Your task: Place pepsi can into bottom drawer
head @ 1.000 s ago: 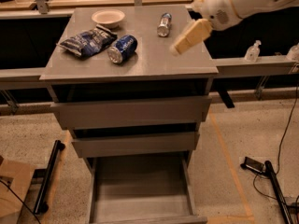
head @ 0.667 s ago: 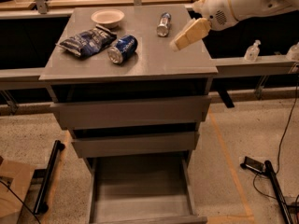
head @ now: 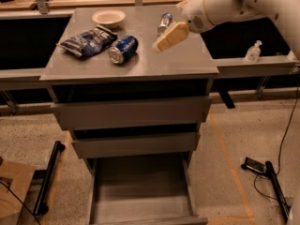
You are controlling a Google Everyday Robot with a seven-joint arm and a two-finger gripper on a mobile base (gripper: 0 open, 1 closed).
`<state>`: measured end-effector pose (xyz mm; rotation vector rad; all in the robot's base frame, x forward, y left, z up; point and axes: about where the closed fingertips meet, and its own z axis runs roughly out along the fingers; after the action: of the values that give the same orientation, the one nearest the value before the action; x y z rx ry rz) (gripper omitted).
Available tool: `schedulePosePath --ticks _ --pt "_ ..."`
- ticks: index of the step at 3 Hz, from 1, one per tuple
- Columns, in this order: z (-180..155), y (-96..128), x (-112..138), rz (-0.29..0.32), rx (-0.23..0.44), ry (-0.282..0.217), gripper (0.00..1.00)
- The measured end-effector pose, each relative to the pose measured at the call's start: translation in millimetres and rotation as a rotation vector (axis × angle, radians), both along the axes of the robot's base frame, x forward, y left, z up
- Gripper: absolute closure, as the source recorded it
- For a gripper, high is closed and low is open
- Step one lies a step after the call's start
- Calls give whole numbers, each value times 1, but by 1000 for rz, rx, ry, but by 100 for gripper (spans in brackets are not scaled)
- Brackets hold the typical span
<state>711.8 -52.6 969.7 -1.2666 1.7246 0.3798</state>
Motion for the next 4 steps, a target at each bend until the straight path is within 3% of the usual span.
schedulePosePath --ticks 1,2,3,4 --pt "-26 28 33 -29 33 -2 0" --pt "-58 53 60 -72 78 36 0" --pt "-87 82 75 -90 131 100 0" --pt "-100 113 78 -66 171 139 0"
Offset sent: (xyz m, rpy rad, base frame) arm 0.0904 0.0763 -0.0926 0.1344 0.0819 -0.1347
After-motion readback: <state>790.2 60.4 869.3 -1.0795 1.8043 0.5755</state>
